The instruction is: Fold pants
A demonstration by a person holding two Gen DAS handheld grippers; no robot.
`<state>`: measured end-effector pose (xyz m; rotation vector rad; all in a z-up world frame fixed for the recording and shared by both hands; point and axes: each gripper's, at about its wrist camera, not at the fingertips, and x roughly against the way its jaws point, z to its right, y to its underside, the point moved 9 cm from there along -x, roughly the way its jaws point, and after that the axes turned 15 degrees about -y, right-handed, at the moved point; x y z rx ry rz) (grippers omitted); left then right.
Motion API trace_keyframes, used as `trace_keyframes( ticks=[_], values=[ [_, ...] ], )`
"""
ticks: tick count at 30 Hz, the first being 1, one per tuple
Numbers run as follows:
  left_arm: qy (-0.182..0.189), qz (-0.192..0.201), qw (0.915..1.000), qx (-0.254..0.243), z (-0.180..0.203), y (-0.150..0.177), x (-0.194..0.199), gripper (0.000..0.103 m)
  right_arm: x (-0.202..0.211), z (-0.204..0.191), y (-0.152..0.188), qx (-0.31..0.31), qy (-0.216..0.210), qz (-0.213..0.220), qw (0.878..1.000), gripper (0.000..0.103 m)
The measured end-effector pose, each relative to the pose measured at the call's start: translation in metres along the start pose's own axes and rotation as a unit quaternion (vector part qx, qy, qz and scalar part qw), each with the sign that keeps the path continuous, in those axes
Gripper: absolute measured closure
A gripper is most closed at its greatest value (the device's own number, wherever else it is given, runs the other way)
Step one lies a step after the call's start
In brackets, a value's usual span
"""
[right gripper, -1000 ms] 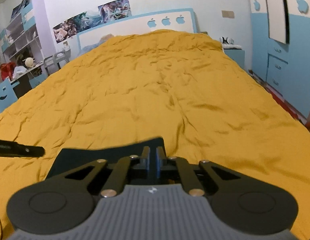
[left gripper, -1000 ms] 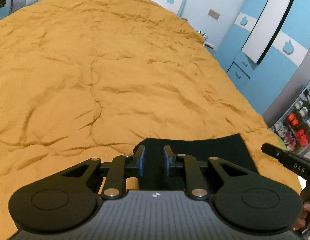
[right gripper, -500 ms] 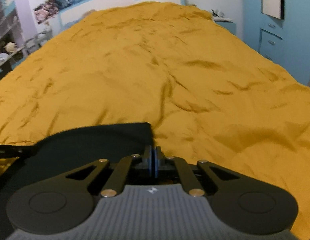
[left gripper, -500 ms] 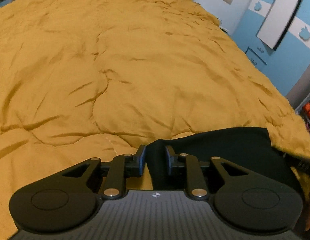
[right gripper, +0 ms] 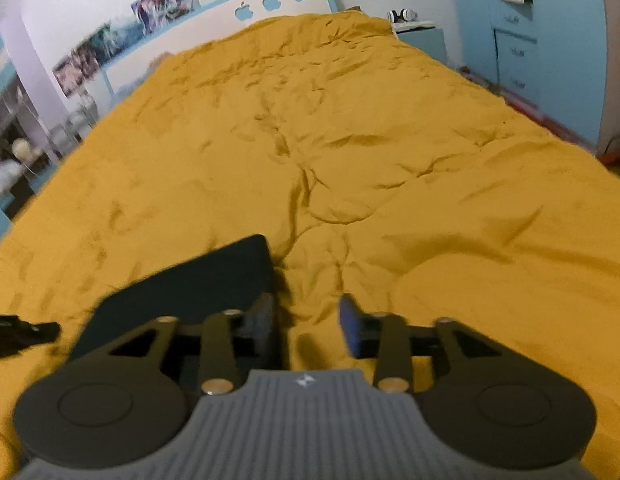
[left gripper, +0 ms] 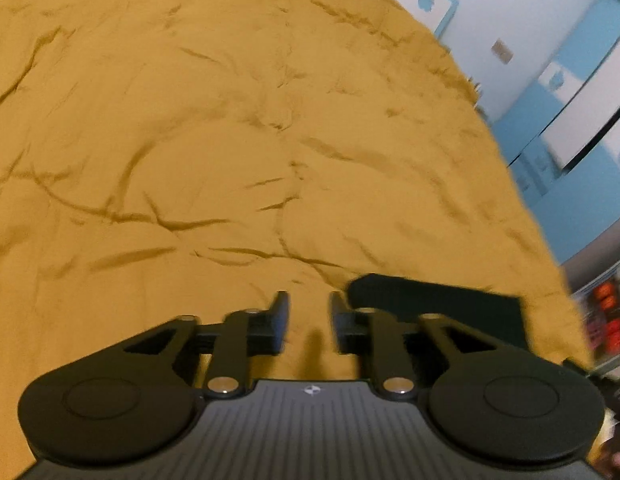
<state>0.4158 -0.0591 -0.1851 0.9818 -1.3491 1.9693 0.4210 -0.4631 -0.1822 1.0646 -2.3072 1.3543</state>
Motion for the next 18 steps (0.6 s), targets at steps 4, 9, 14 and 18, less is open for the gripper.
trace_keyframes(
  ticks=[4, 9, 14, 18],
  values=[
    [0.060, -0.030, 0.9975, 0.023, 0.012, 0.008, 0.016, 0.045, 0.013, -0.005, 0.014, -0.056, -0.058, -0.013, 0.997, 0.046],
    [0.083, -0.081, 0.9930, 0.021, 0.025, 0.026, 0.003, 0.044, 0.003, 0.004, 0.037, -0.146, -0.108, -0.033, 0.983, 0.047],
    [0.096, -0.127, 0.9862, 0.045, 0.026, 0.037, -0.023, 0.044, -0.011, 0.022, 0.048, -0.217, -0.133, -0.032, 0.967, 0.054],
    [0.099, -0.135, 0.9842, 0.057, 0.027, 0.042, -0.035, 0.045, -0.025, 0.030, 0.049, -0.250, -0.158, -0.038, 0.955, 0.057]
  ],
)
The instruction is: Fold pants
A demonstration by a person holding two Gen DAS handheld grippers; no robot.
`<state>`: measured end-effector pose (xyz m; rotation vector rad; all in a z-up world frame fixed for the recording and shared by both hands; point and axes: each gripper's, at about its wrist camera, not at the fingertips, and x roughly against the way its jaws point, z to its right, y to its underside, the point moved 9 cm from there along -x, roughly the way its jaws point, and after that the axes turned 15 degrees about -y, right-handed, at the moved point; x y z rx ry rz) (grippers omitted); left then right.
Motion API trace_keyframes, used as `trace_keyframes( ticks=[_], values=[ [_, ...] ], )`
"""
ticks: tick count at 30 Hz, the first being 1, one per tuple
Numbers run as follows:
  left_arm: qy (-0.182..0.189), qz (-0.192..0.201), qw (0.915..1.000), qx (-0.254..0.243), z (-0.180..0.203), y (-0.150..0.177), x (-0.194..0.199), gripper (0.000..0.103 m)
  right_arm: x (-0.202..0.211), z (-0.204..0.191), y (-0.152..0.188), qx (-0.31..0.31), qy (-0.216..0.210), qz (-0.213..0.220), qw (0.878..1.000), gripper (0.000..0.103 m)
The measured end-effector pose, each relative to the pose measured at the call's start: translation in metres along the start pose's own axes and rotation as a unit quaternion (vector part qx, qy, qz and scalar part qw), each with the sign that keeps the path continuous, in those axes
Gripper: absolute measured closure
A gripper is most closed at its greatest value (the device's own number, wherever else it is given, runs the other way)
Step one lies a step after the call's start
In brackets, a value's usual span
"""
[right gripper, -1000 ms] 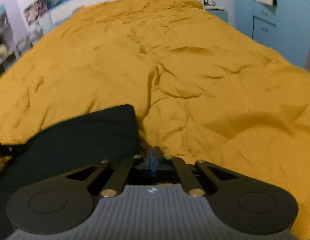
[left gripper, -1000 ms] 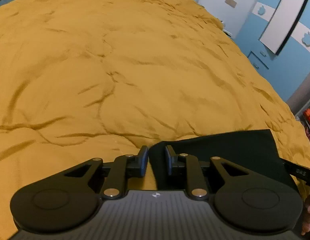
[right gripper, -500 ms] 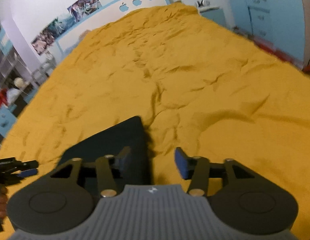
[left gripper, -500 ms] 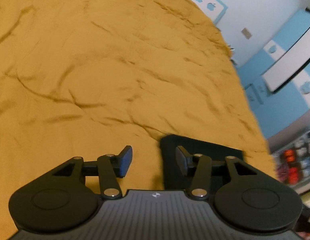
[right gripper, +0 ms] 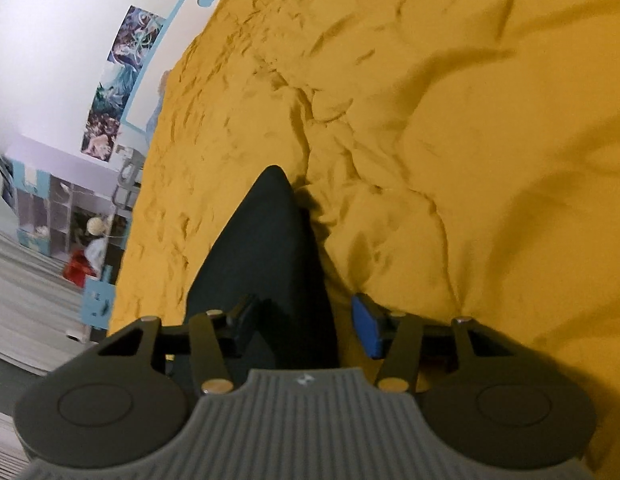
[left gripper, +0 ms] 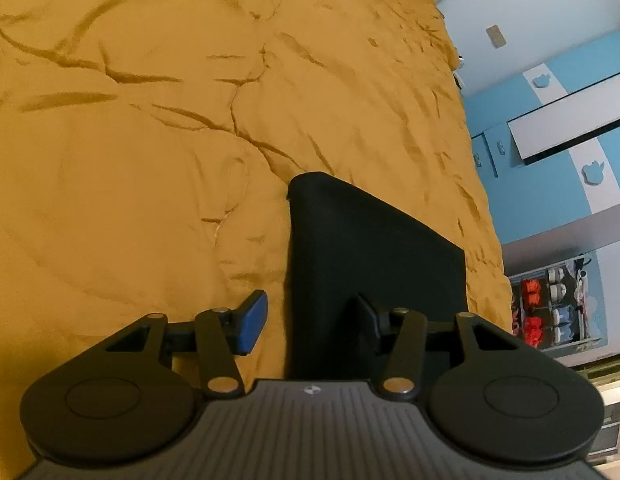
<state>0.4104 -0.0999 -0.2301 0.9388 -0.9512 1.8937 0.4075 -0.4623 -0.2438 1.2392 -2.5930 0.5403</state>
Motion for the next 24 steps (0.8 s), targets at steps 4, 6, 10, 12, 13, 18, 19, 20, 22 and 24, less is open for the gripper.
trace_keyframes(
  ticks=[4, 6, 10, 12, 13, 18, 19, 20, 22, 24],
  values=[
    [0.000, -0.003, 1.0000, -0.001, 0.001, 0.000, -0.008, 0.047, -0.010, 0.007, -0.004, -0.018, -0.019, -0.010, 1.000, 0.062],
    [0.001, -0.005, 1.0000, -0.005, 0.001, 0.002, -0.010, 0.050, -0.017, 0.008, -0.004, -0.021, -0.028, -0.018, 0.999, 0.066],
    [0.007, -0.008, 0.9998, -0.018, 0.003, 0.002, -0.011, 0.065, -0.023, 0.013, -0.006, -0.031, -0.039, -0.019, 0.999, 0.074],
    [0.008, -0.008, 0.9996, -0.026, 0.007, 0.002, -0.011, 0.069, -0.024, 0.014, -0.006, -0.031, -0.045, -0.019, 0.998, 0.078],
    [0.006, -0.006, 0.9995, -0.031, 0.009, 0.003, -0.009, 0.071, -0.023, 0.013, -0.005, -0.030, -0.045, -0.019, 0.998, 0.078],
    [-0.005, 0.009, 0.9986, -0.052, 0.015, 0.004, -0.002, 0.079, -0.019, 0.006, -0.005, -0.010, -0.039, -0.022, 0.999, 0.082],
    [-0.006, 0.012, 0.9985, -0.054, 0.017, 0.004, 0.000, 0.081, -0.019, 0.004, -0.005, -0.006, -0.038, -0.022, 0.999, 0.082],
    [-0.008, 0.015, 0.9981, -0.059, 0.020, 0.003, 0.002, 0.081, -0.018, 0.001, -0.006, -0.002, -0.037, -0.022, 0.999, 0.083],
    [-0.013, 0.024, 0.9972, -0.070, 0.024, 0.003, 0.006, 0.082, -0.015, -0.003, -0.008, 0.007, -0.035, -0.023, 0.999, 0.084],
    [-0.017, 0.032, 0.9965, -0.076, 0.027, 0.002, 0.012, 0.083, -0.013, -0.012, -0.010, 0.021, -0.030, -0.024, 0.999, 0.086]
  ],
)
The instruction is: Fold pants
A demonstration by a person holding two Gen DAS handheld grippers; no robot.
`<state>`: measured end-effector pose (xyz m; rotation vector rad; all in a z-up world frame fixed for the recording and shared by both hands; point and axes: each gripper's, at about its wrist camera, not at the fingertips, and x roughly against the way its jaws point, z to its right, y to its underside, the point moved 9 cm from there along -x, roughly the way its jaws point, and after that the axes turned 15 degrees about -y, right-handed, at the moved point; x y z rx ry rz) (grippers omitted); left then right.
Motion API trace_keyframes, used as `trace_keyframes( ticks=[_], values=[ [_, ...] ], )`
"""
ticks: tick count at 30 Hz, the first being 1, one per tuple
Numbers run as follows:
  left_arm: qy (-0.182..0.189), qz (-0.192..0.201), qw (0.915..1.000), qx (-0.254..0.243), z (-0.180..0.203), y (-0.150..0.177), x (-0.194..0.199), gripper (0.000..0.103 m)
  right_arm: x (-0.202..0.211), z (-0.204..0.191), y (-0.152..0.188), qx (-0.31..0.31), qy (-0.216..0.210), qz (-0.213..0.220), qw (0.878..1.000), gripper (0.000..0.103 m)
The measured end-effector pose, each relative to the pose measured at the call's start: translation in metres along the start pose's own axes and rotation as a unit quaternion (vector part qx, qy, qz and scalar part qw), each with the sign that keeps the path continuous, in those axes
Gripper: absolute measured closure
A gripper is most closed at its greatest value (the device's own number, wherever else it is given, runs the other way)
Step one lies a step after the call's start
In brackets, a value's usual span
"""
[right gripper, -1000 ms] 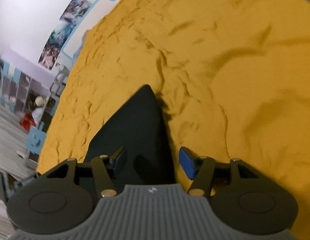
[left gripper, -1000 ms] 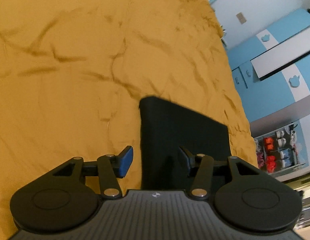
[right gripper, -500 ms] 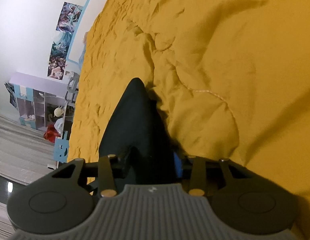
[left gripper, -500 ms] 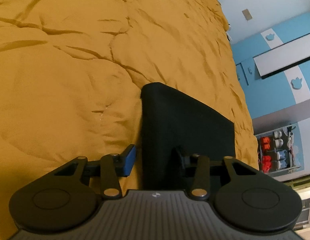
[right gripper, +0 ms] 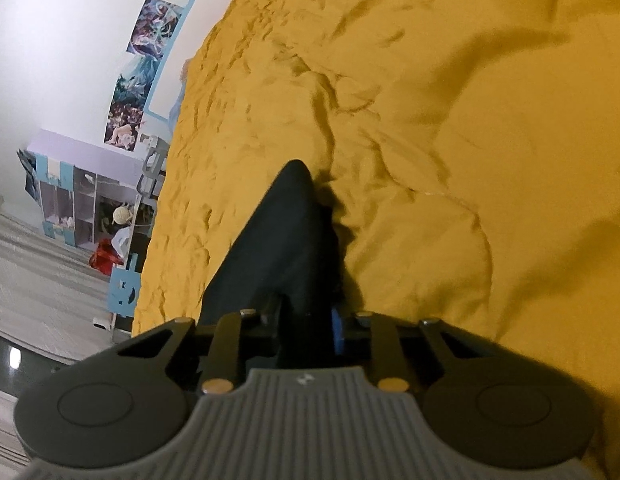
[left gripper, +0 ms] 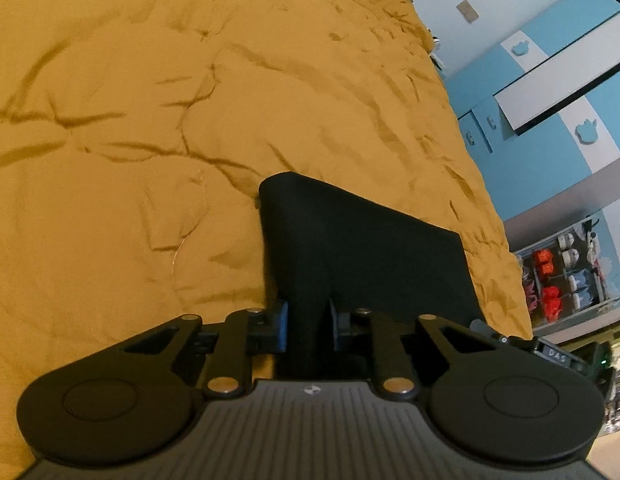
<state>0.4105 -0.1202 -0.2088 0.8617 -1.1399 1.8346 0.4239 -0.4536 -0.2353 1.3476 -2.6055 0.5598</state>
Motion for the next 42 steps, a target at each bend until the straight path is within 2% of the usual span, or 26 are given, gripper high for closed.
trace_keyframes(
  ticks=[7, 9, 18, 30, 37, 42],
  values=[
    [0.009, 0.028, 0.9995, -0.012, 0.011, -0.005, 0.027, 0.084, 0.013, -0.043, -0.002, 0.056, 0.010, -0.006, 0.998, 0.089],
    [0.009, 0.040, 0.9989, -0.020, 0.014, -0.006, 0.039, 0.084, 0.019, -0.060, 0.000, 0.067, 0.000, -0.009, 0.998, 0.089],
    [0.012, 0.095, 0.9946, -0.041, 0.011, -0.008, 0.111, 0.084, 0.039, -0.132, 0.032, 0.121, -0.020, -0.020, 0.992, 0.089],
    [-0.029, 0.165, 0.9839, -0.063, -0.042, 0.001, 0.215, 0.084, 0.014, -0.216, 0.103, 0.162, -0.075, -0.076, 0.981, 0.089],
    [-0.058, 0.176, 0.9807, -0.064, -0.084, 0.008, 0.255, 0.084, -0.009, -0.249, 0.158, 0.173, -0.107, -0.112, 0.973, 0.089],
    [-0.072, 0.168, 0.9817, -0.053, -0.117, 0.016, 0.258, 0.084, -0.026, -0.252, 0.193, 0.162, -0.119, -0.131, 0.971, 0.090]
  ],
)
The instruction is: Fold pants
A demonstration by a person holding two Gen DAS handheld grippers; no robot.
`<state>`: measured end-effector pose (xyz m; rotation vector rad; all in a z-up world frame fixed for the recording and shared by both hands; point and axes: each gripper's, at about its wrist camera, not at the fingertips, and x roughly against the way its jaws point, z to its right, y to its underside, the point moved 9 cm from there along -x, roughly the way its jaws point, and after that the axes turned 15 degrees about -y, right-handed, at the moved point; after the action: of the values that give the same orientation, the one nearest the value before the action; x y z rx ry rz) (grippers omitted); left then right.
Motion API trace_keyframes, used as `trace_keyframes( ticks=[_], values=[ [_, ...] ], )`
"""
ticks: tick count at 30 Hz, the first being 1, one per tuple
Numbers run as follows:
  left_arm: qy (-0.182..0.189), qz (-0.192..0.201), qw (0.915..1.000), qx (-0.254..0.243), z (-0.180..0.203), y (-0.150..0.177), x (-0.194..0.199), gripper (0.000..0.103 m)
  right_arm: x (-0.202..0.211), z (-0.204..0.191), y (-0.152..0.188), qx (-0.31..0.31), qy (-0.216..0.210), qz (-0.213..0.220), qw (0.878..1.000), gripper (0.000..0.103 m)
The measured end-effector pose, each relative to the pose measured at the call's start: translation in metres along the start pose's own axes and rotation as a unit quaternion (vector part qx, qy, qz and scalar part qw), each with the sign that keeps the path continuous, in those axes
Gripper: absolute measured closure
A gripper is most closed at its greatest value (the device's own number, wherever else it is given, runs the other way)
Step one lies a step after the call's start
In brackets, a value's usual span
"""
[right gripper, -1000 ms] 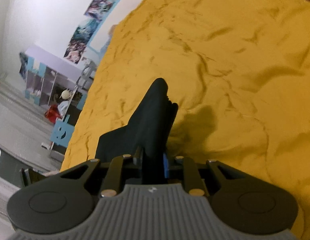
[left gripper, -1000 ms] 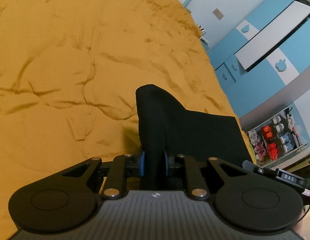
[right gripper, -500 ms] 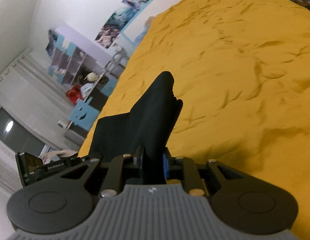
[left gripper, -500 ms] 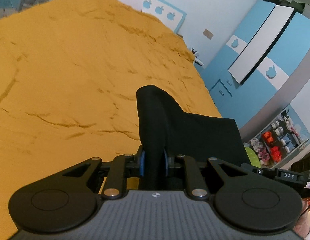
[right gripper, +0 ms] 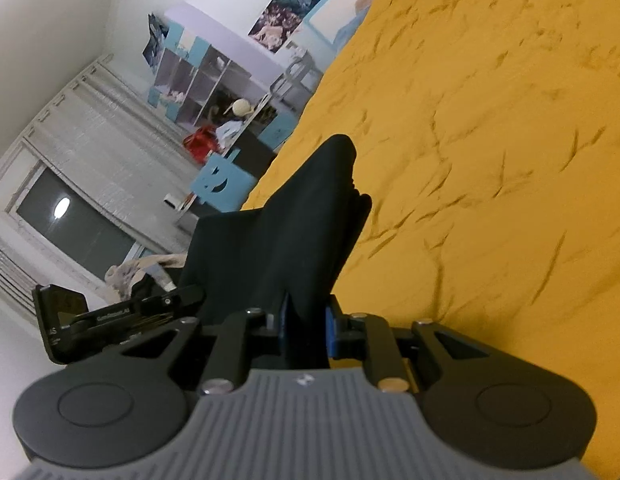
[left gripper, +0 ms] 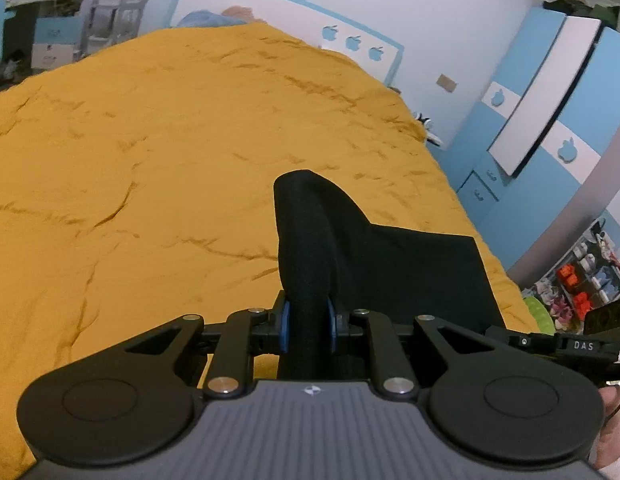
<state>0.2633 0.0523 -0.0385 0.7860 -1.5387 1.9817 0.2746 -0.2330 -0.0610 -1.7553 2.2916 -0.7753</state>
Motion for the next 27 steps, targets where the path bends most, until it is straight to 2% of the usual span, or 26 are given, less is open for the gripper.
trace_keyframes(
  ticks=[8, 17, 21, 27],
  values=[
    [0.016, -0.052, 0.9982, 0.024, -0.010, 0.027, -0.057, 0.084, -0.015, 0.038, 0.028, -0.028, 0.045, -0.009, 0.999, 0.090],
    [0.034, -0.089, 0.9954, 0.011, 0.006, 0.018, -0.125, 0.084, -0.018, 0.092, 0.004, -0.057, 0.086, 0.009, 0.995, 0.090],
    [0.039, -0.102, 0.9940, 0.003, 0.010, 0.024, -0.146, 0.083, -0.017, 0.115, -0.005, -0.070, 0.100, 0.015, 0.992, 0.090],
    [0.008, -0.126, 0.9918, -0.018, 0.006, 0.039, -0.180, 0.083, -0.023, 0.158, 0.000, -0.084, 0.127, 0.002, 0.988, 0.090]
  ],
)
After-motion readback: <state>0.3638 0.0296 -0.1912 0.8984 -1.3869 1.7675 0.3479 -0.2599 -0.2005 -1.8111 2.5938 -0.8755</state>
